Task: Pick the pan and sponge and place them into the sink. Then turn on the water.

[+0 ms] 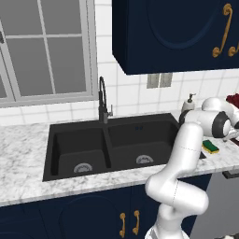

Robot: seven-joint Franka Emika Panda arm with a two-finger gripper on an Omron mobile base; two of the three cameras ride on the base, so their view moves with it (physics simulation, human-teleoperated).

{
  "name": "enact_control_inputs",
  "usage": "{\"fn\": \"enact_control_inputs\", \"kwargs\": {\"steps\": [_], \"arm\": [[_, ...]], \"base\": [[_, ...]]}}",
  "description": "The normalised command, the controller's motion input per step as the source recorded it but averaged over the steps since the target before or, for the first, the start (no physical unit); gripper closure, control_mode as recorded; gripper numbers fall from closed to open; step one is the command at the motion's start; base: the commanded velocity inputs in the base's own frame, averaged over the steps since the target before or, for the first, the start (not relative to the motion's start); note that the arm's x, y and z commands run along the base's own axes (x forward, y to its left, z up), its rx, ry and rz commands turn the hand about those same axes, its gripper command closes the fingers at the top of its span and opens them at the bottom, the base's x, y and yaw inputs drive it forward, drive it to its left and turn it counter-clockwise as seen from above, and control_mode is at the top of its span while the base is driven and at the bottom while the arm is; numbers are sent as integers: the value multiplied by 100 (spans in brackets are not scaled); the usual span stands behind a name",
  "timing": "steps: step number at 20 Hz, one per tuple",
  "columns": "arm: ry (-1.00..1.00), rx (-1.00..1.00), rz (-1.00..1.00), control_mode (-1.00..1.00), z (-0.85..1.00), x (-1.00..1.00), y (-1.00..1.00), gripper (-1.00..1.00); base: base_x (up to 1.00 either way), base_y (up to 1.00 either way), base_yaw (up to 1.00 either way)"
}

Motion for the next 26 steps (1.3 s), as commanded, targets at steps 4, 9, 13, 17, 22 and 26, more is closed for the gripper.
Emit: {"fn": "enact_control_inputs", "kwargs": {"steps": [4, 9, 13, 17, 22, 26], "arm": [[0, 0, 15, -100, -28, 6, -7, -100], [0, 0, 13, -100, -39, 8, 22, 100], [0, 1, 4, -100, -22, 1, 43, 100], [-1, 3, -2, -100, -2, 1, 10, 100], [-12, 5, -2, -100, 43, -5, 8, 100], [-17, 14, 0, -100, 90, -41, 53, 100]], "base": [[0, 0, 0], [0, 0, 0], [0, 0, 0], [0, 0, 0], [0, 0, 0], [0, 0, 0]]}}
